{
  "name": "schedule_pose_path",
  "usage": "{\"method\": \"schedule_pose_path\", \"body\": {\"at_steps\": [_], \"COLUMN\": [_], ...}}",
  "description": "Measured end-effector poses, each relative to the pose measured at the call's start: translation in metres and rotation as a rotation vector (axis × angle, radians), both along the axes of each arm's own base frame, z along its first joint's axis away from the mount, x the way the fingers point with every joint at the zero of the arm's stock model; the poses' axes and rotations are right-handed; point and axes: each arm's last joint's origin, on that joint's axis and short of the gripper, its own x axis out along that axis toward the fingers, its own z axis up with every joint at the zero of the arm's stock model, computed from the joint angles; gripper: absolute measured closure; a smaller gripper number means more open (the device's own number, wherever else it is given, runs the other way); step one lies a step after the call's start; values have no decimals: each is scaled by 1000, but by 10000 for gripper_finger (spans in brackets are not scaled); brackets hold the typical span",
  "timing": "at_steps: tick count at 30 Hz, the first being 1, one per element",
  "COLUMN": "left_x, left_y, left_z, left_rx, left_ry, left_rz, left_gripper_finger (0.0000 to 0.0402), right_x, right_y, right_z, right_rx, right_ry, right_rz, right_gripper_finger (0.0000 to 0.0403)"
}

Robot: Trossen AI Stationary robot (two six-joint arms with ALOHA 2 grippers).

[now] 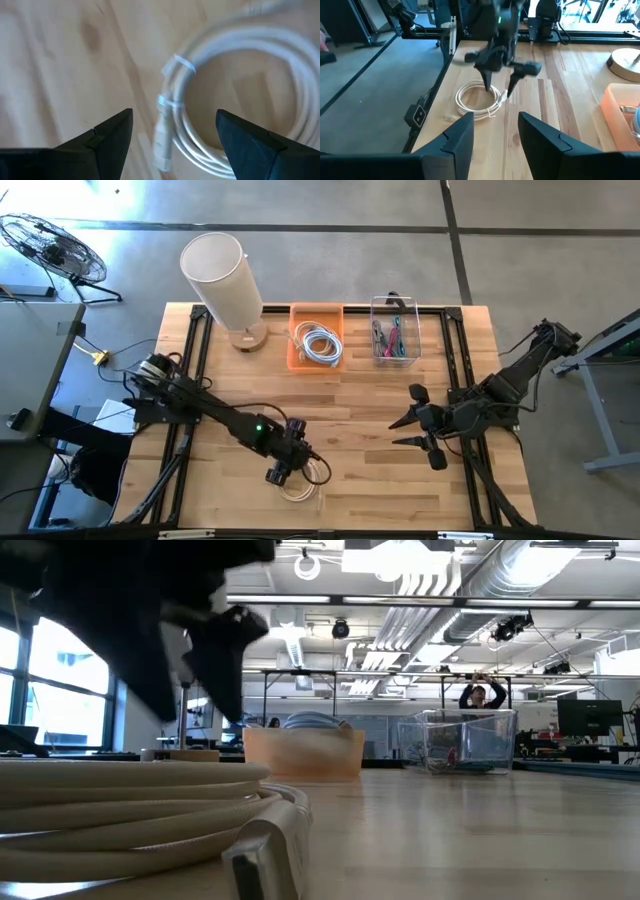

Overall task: Pick & Place USB Port
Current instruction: Put the light brown HDMI cable into the orange bin

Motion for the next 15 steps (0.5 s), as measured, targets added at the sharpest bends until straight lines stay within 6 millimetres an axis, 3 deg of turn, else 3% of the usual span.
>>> {"method": "schedule_pose_path", "body": {"at_steps": [15], "left_x": [9], "left_y": [-7], "left_z": [-53], "left_rx": [-30], "left_ry": [182], "left_rz": [71], "left_gripper_finger": [121], "right_x": [2], "right_y": [2], "right_z": [5], "right_rx": [46], "right_ry": [-48], "right_rz": [13], "right_gripper_finger": [257]}}
